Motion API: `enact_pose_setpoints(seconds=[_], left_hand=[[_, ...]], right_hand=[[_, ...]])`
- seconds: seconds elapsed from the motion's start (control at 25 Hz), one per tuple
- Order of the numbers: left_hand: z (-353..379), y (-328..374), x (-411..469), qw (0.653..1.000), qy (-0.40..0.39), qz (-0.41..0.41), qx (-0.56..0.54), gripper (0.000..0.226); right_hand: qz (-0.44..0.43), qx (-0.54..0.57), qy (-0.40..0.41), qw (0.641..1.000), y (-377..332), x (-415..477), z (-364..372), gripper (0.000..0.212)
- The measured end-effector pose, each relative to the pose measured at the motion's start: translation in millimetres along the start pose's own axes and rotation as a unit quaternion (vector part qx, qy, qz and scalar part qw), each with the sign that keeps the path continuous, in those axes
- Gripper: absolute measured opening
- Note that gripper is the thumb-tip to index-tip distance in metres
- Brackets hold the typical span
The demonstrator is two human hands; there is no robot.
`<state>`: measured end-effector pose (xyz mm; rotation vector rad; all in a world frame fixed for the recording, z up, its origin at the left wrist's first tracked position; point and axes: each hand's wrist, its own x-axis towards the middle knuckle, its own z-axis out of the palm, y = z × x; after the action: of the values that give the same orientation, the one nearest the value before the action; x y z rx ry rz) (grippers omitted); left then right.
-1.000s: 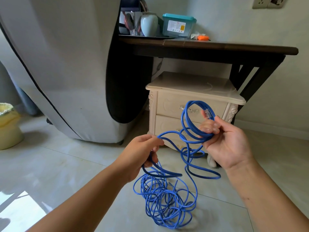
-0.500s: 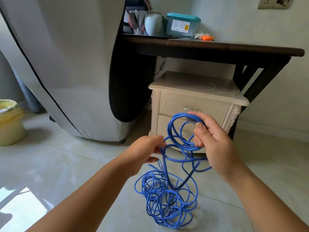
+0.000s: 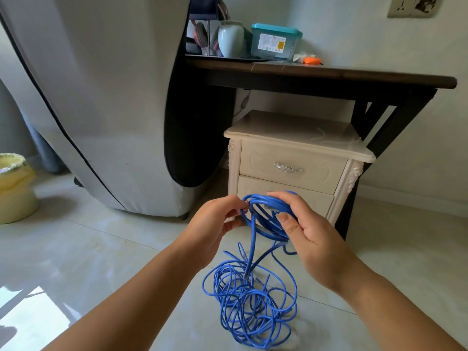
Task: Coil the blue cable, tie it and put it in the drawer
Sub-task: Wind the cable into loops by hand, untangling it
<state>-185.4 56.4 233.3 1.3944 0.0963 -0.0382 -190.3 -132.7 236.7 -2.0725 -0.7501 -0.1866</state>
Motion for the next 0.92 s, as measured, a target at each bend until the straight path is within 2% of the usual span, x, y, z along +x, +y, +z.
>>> enact_pose_setpoints(seconds=[0.16,0.28,0.36,0.48,0.56,0.6,0.72,0.76,0.92], left_hand=[[0,2,-4,0.984,-0.079,0.114,0.11,0.024],[1,2,-5,0.95,-0.128,0.184,0.216,0.024],[-1,1,-5,0.929,-0.143,0.203,0.274,0.022],[-1,2,-5,0.906,-0.15,0.224,0.326,0.019],[0,-1,-5,0.894,-0.134,0.25,0.347,0.012],[1,-2,-4,0.898,-0.121,0.254,0.338,0.009],[-3,-2,2,0.937,-0.103,0.225,0.248,0.019],[-4,-1,3,0.938,-0.105,0.216,0.251,0.021],[0,-2,6,0.899,-0.107,0.192,0.379,0.04]], right_hand=[[0.03,-0.017,-0.034,0.999,4,1,6,0.034],[0.041,0.029,0.016,0.999,5,5,10,0.025],[0.062,0.086,0.048,0.993,6,7,10,0.026],[0.093,0.111,0.011,0.989,5,8,6,0.045],[0.105,0.108,-0.014,0.988,5,9,4,0.036],[0.105,0.113,-0.017,0.988,4,10,4,0.03],[0.09,0.144,-0.01,0.985,2,11,10,0.012],[0.09,0.161,-0.009,0.983,0,11,12,0.009],[0.11,0.185,-0.003,0.977,-2,12,10,0.007]])
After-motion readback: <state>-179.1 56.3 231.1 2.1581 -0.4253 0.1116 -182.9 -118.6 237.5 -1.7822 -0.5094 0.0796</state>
